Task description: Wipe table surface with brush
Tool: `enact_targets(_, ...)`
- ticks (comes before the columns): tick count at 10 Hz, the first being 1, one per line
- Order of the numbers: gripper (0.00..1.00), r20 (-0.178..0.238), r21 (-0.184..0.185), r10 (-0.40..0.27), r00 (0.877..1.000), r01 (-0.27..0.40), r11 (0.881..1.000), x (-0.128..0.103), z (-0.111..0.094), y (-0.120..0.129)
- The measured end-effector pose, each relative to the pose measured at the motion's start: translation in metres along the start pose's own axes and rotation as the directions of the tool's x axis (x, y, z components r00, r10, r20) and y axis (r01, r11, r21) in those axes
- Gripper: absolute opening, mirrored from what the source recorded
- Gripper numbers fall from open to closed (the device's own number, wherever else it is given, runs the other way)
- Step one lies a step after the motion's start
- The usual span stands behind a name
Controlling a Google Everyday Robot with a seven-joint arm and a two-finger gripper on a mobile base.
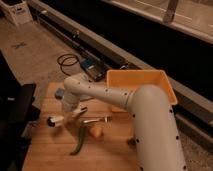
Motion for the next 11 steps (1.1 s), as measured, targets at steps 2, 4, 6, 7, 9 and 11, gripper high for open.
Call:
enact_targets(2, 0.00, -0.043, 0.000, 0.047, 0.998, -0.047, 0.999, 0.016, -0.013, 0.023)
enact_targets(4, 0.00, -0.076, 0.001, 0.069, 0.995, -0.069, 0.998, 0.041, -0.025, 0.026)
enact_targets(6, 0.00, -0.094, 0.001, 0.061, 0.994, -0.061, 0.998, 0.060, -0.031, 0.003)
enact_targets(7, 0.00, -0.098, -0.004, 0.050, 0.994, -0.050, 0.999, 0.066, -0.031, -0.013)
enact_targets(9, 0.00, -0.092, -0.014, 0.015, 0.996, -0.016, 1.000, 0.061, -0.023, -0.046)
enact_targets(11, 0.00, -0.092, -0.037, -0.024, 0.995, 0.021, 0.999, 0.043, -0.014, -0.059)
